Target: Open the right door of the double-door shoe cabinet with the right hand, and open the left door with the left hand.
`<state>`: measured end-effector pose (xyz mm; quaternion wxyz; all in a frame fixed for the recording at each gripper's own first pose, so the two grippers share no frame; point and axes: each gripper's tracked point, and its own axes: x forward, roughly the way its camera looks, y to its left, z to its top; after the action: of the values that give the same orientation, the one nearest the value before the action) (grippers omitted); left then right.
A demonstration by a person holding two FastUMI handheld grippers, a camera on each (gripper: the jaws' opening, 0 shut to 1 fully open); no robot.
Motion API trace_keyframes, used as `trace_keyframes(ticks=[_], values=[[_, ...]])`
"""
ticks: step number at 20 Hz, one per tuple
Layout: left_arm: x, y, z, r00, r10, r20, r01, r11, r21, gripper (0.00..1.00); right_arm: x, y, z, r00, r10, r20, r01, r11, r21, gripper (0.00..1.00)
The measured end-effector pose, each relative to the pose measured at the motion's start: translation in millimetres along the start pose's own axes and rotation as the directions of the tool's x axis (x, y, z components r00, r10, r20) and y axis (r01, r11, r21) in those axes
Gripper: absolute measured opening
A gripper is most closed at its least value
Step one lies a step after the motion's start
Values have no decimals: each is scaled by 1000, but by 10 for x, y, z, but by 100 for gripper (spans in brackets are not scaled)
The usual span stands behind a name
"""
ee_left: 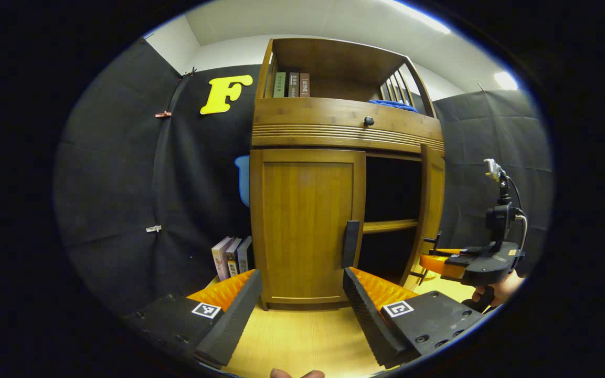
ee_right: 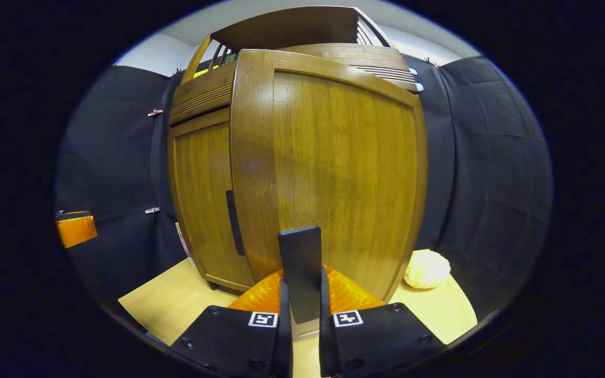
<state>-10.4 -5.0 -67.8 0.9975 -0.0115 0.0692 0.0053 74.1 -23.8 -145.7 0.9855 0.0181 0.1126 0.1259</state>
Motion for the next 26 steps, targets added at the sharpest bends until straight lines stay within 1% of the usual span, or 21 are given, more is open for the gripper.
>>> trace_keyframes(ticks=[1,2,3,6,7,9,11,14,18,19,20,23,26], values=[[11,-63,14,1000,4,4,-4,1000,-3,96,-71,-56,2,1000,-10,-2,10,1000,3,23],[20,-131,40,1000,6,11,-6,1000,-7,96,-141,-117,-10,1000,-21,-4,21,1000,9,19],[34,-195,82,1000,11,19,-11,1000,-8,96,-216,-179,-16,999,-36,-8,36,999,13,23],[77,-374,162,999,36,31,-36,999,-9,96,-430,-392,-31,997,-77,-18,77,997,-14,23],[89,-455,214,999,37,40,-36,999,-13,96,-493,-472,-37,996,-81,-20,81,997,-16,23],[104,-607,311,998,28,62,-27,999,-20,96,-609,-638,-62,996,-83,-30,84,996,13,23],[129,-710,381,996,34,77,-33,999,-11,96,-708,-820,-72,995,-96,-39,97,995,35,23],[197,-904,373,997,28,74,-28,1000,-1,96,-866,-1069,-43,993,-113,-29,114,992,60,21],[270,-1144,363,998,17,61,-18,1000,17,96,-971,-1404,-5,990,-137,-28,139,988,61,21],[289,-1202,375,998,14,62,-15,1000,21,96,-978,-1487,2,990,-142,-27,143,988,61,21],[307,-1259,380,998,14,62,-16,1000,26,96,-997,-1545,-4,991,-134,-26,135,989,66,17],[370,-1424,402,998,7,62,-9,999,31,96,-1035,-1677,17,992,-122,-26,124,989,80,17],[430,-1566,413,998,2,62,-5,999,38,96,-1103,-1784,62,991,-130,-15,130,989,69,16]])
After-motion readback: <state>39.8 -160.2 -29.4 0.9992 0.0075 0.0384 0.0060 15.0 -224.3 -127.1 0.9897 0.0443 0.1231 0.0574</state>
